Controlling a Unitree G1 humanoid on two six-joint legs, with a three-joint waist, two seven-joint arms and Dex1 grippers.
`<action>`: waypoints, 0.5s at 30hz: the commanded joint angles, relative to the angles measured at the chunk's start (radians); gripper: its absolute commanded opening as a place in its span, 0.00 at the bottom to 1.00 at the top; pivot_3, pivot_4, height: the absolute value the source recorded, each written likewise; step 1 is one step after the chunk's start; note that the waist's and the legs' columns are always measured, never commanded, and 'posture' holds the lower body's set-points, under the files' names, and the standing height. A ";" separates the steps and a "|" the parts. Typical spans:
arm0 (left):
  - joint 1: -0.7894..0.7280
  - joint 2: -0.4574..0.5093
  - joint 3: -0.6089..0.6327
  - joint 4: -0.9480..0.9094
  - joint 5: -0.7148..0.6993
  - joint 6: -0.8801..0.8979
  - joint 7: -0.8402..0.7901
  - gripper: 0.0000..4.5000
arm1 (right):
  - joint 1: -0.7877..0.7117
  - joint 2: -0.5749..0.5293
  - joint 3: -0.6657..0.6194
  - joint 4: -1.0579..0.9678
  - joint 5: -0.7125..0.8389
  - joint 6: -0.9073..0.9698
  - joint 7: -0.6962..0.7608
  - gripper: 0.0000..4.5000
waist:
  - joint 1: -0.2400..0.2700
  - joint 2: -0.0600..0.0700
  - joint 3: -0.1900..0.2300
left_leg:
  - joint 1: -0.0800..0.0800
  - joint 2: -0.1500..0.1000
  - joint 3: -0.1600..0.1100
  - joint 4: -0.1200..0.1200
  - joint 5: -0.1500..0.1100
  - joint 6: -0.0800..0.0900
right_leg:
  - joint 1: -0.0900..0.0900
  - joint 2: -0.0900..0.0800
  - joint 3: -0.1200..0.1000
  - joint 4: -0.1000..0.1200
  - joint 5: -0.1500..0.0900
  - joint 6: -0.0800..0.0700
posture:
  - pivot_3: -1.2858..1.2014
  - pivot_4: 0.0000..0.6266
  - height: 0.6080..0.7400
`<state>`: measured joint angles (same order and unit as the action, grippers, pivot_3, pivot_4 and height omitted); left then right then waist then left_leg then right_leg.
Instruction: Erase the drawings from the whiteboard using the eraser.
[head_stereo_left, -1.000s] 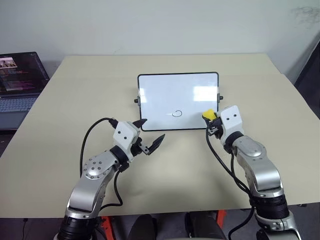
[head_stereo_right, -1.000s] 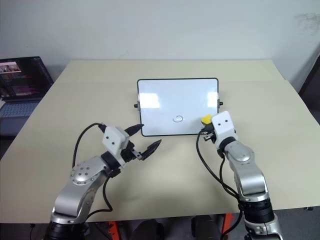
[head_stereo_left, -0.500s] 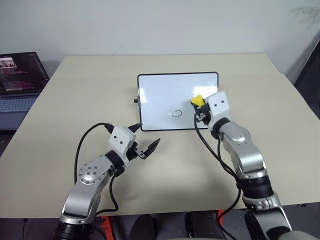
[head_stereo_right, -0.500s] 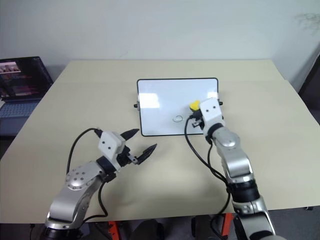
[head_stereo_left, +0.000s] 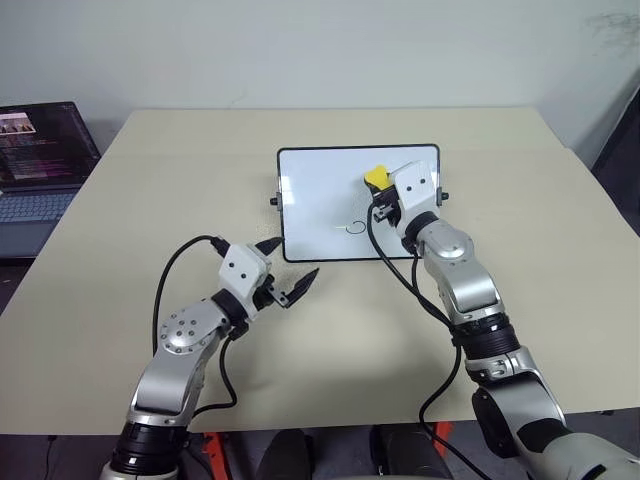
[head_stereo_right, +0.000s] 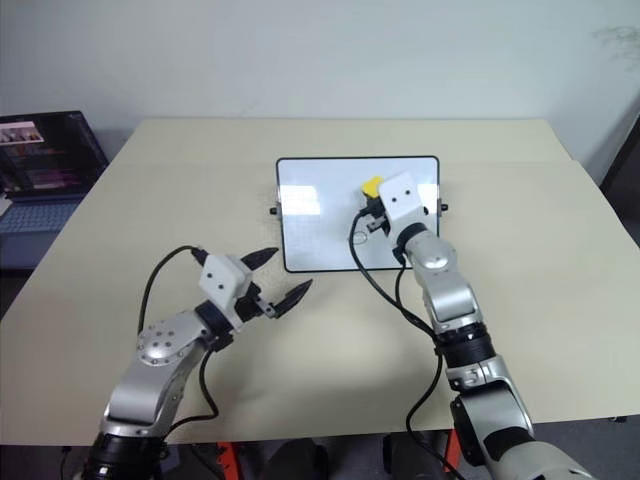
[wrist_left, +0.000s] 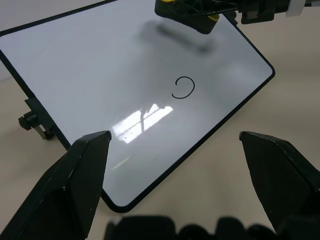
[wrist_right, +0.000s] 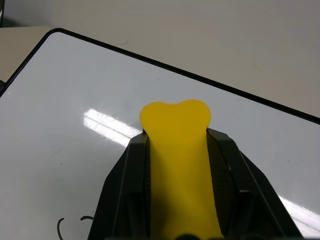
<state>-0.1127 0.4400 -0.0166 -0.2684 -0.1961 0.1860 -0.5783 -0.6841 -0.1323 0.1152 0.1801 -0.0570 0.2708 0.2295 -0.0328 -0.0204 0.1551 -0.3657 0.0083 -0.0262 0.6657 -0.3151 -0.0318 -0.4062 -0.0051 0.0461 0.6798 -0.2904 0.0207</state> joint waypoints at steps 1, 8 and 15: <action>-0.002 -0.004 -0.004 -0.026 0.005 -0.022 0.002 1.00 | -0.029 -0.002 -0.015 -0.016 0.002 -0.030 -0.006 0.28 | 0.000 0.000 0.000 | 0.000 0.000 0.000 0.000 0.000 0.000 | 0.000 0.000 0.000 0.000 0.000 0.000 | 0.52 0.24 1.00; -0.006 -0.004 -0.006 -0.021 0.003 -0.024 0.001 1.00 | -0.059 -0.001 -0.020 0.021 0.001 -0.048 -0.012 0.28 | -0.001 0.000 0.000 | 0.000 0.000 0.000 0.000 0.000 0.000 | 0.000 0.000 0.000 0.000 0.000 0.000 | 0.52 0.24 1.00; -0.017 -0.007 -0.010 -0.016 0.004 -0.021 0.003 1.00 | -0.079 -0.006 -0.027 0.049 0.002 -0.063 -0.013 0.28 | 0.000 0.000 0.000 | 0.000 0.000 0.000 0.000 0.000 0.000 | 0.000 0.000 0.000 0.000 0.000 0.000 | 0.52 0.24 1.00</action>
<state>-0.1150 0.4360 -0.0328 -0.2681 -0.1945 0.1855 -0.5783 -0.7375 -0.1353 0.1008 0.2441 -0.0572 0.2331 0.2174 -0.0330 -0.0203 0.1551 -0.3657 0.0084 -0.0261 0.6657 -0.3151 -0.0319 -0.4063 -0.0051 0.0462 0.6799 -0.2904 0.0206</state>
